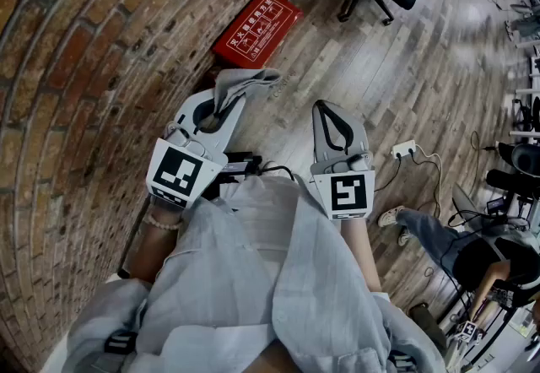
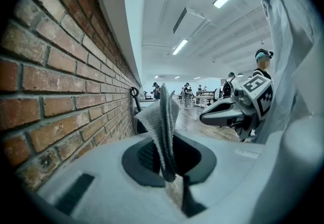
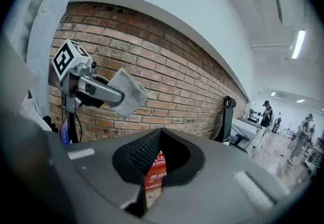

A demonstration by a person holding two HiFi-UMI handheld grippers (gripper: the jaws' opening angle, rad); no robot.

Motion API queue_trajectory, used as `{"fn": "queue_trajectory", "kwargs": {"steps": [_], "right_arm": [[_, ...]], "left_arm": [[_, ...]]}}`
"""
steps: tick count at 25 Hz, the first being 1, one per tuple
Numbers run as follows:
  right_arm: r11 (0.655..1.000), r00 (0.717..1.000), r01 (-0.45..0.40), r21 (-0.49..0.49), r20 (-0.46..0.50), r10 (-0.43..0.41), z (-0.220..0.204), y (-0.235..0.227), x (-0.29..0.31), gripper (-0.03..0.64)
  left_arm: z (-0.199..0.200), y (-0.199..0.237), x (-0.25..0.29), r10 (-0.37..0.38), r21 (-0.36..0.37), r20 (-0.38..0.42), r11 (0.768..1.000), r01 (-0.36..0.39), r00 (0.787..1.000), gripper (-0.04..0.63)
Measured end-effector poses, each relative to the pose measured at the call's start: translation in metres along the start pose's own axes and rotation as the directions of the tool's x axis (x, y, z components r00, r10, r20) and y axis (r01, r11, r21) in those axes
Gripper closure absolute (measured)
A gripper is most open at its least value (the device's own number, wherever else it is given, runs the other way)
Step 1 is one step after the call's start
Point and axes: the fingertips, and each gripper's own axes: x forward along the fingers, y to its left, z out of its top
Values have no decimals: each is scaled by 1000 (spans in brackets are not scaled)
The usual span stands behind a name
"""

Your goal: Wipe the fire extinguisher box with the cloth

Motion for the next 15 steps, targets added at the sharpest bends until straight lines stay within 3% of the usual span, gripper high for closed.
{"fn": "queue_trajectory", "kwargs": {"steps": [15], "right_arm": [[999, 999, -28, 36, 42, 26, 0, -9, -9, 609]], "left_arm": [[4, -13, 0, 40, 1, -6, 999, -40, 999, 586]]}}
